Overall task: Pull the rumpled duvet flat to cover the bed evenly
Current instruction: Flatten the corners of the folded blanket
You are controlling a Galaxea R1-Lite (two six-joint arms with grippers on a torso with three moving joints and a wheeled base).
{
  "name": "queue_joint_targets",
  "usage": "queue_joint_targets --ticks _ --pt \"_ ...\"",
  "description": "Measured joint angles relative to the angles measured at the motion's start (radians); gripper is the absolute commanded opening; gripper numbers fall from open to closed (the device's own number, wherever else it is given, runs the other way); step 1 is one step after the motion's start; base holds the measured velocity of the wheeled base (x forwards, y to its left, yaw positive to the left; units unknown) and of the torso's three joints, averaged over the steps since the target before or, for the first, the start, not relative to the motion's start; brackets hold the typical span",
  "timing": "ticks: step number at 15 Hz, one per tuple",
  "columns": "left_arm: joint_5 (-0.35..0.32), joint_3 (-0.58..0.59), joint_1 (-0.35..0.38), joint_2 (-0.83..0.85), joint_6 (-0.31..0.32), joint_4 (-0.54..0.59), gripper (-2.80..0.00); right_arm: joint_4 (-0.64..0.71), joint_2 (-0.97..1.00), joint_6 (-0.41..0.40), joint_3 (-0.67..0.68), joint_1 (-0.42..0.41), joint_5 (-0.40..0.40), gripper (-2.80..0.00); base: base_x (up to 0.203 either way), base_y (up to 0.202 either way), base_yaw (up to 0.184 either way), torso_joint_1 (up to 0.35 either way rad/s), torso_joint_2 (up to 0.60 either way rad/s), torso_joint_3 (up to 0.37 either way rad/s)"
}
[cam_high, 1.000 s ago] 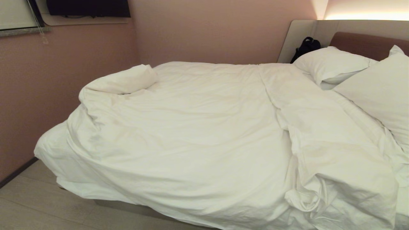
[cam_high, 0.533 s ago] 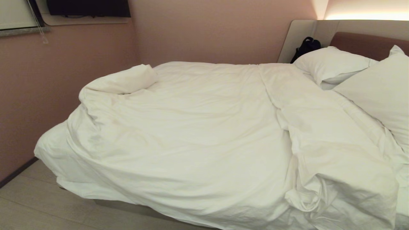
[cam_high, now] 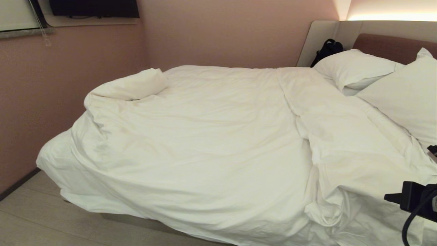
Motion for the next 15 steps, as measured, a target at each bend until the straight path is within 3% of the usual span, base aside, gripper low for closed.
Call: queue_joint_targets --ticks 3,4,15 --pt "0.000 0.000 0.000 0.000 0.000 0.000 -2.80 -0.001 0.064 0.044 -0.005 0.001 -0.005 -2.80 0.000 0.000 0.000 0.000 0.00 0.000" --pt "0.000 0.000 0.000 0.000 0.000 0.000 -2.80 0.001 0.080 0.056 -0.009 0.001 -0.011 0.00 0.000 0.000 0.000 0.000 0.00 0.000" --pt "0.000 -0.001 0.000 0.000 0.000 0.000 -2.80 0.071 0.208 0.169 -0.065 0.057 -0.060 0.00 0.000 0.000 0.000 0.000 0.00 0.000"
